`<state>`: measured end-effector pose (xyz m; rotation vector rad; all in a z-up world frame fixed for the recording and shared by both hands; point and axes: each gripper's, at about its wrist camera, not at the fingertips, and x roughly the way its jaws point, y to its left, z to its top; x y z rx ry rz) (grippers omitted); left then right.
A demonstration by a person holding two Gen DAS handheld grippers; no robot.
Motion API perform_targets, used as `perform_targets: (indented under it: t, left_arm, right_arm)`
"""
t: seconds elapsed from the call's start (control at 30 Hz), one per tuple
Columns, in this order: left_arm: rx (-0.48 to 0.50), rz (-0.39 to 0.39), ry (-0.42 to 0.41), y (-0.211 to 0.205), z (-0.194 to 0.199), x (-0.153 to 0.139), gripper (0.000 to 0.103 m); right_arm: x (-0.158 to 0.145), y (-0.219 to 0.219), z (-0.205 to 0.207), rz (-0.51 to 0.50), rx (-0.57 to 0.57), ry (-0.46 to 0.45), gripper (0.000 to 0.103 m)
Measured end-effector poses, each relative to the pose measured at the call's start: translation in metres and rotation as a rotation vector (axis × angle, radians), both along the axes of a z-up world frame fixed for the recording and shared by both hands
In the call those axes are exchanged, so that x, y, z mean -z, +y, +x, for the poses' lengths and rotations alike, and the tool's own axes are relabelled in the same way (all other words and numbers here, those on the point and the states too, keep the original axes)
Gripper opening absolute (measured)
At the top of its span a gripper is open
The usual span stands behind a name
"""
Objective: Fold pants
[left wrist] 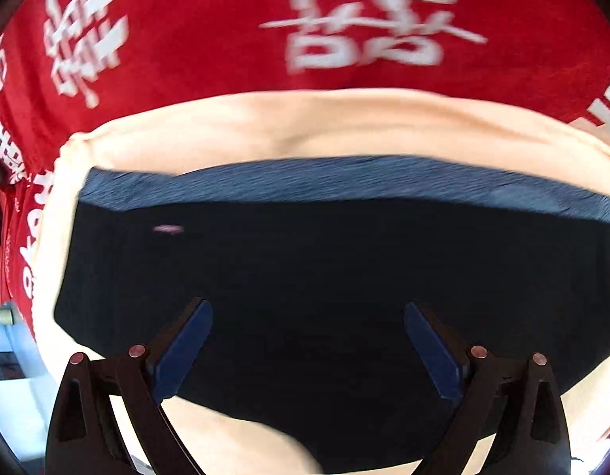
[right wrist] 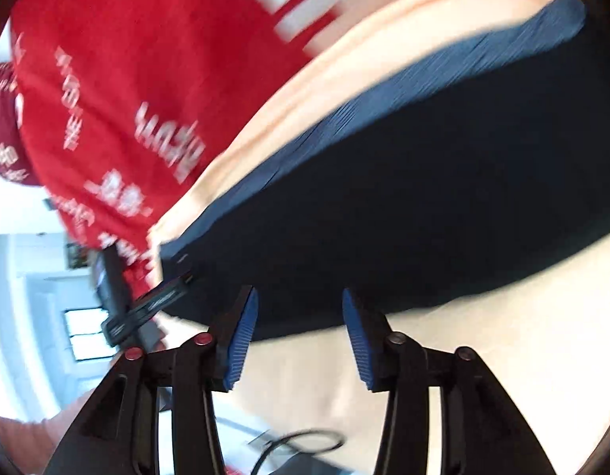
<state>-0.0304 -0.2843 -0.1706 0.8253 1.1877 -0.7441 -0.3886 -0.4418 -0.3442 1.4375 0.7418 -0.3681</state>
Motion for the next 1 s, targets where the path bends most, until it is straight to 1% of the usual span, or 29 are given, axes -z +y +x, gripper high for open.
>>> perform_targets:
  t: [0.03,0.1,0.13,0.2,0.27,0.3,0.33,0.4,0.43,0.5,0.53,0.57,0.63,0.7,0.73,0.77,0.8,0.83,0.87,0.9,0.93,0.97,1.0]
  left_arm:
    - [0.001,0.008,-0.010,0.010,0.013,0.002,0.098]
    - [-0.005,0.023,-0.027,0.033,0.039,0.011,0.098]
    - [-0.005,0.019,-0.035,0.041,0.052,0.012,0.098]
    - [0.003,0.013,-0.075,0.054,0.084,0.017,0.098]
    - [0.011,0.015,-0.097,0.069,0.112,0.027,0.098]
    - [0.009,0.014,-0.090,0.090,0.140,0.041,0.098]
    - [0.007,-0.012,-0.052,0.097,0.151,0.046,0.102]
    - [0.009,-0.066,0.020,0.102,0.170,0.052,0.103]
    - [0.017,-0.083,0.042,0.103,0.173,0.053,0.103]
    - [0.053,-0.111,0.052,0.106,0.175,0.055,0.103]
    - [0.069,-0.121,0.054,0.107,0.176,0.055,0.103]
    - [0.080,-0.125,0.061,0.109,0.177,0.054,0.103]
    - [0.099,-0.123,0.078,0.111,0.176,0.053,0.103]
    - [0.123,-0.118,0.096,0.116,0.182,0.052,0.103]
    - [0.135,-0.120,0.102,0.119,0.183,0.053,0.103]
    - [0.150,-0.122,0.103,0.121,0.184,0.054,0.103]
    - [0.164,-0.124,0.098,0.123,0.186,0.056,0.103]
    - [0.171,-0.124,0.088,0.123,0.187,0.058,0.103]
    - [0.174,-0.120,0.080,0.123,0.186,0.058,0.103]
    - [0.173,-0.113,0.073,0.122,0.184,0.058,0.103]
    - [0.166,-0.099,0.069,0.122,0.184,0.057,0.103]
    - [0.160,-0.084,0.064,0.122,0.171,0.052,0.103]
    - [0.157,-0.065,0.054,0.120,0.152,0.043,0.103]
  right_arm:
    - [0.008,0.016,0.017,0.050,-0.004,-0.029,0.053]
    - [0.026,0.054,0.040,0.107,-0.008,-0.073,0.053]
    - [0.033,0.067,0.063,0.109,-0.023,-0.079,0.053]
    - [0.041,0.095,0.085,0.108,-0.027,-0.079,0.053]
    - [0.052,0.105,0.101,0.128,0.001,-0.097,0.053]
    - [0.057,0.108,0.107,0.129,0.016,-0.100,0.053]
    - [0.061,0.112,0.111,0.131,0.038,-0.107,0.053]
    - [0.066,0.114,0.115,0.139,0.075,-0.124,0.053]
    - [0.068,0.114,0.116,0.143,0.087,-0.132,0.053]
    - [0.070,0.110,0.120,0.160,0.104,-0.145,0.053]
    - [0.069,0.104,0.121,0.166,0.102,-0.128,0.042]
    - [0.065,0.098,0.124,0.154,0.091,-0.095,0.008]
    - [0.043,0.094,0.125,0.098,0.086,-0.119,0.009]
    - [0.031,0.101,0.122,0.040,0.064,-0.077,0.009]
    - [0.033,0.107,0.122,0.027,0.058,-0.038,0.009]
    - [0.041,0.113,0.120,0.034,0.063,0.003,0.008]
    - [0.051,0.117,0.119,0.055,0.076,0.025,0.008]
    - [0.060,0.120,0.115,0.078,0.093,0.039,0.009]
    - [0.062,0.121,0.112,0.092,0.111,0.025,0.009]
    - [0.060,0.122,0.109,0.096,0.109,0.028,0.009]
    - [0.053,0.122,0.106,0.088,0.082,0.053,0.012]
    - [0.048,0.121,0.103,0.080,0.055,0.078,0.017]
    - [0.039,0.119,0.099,0.057,0.025,0.111,0.021]
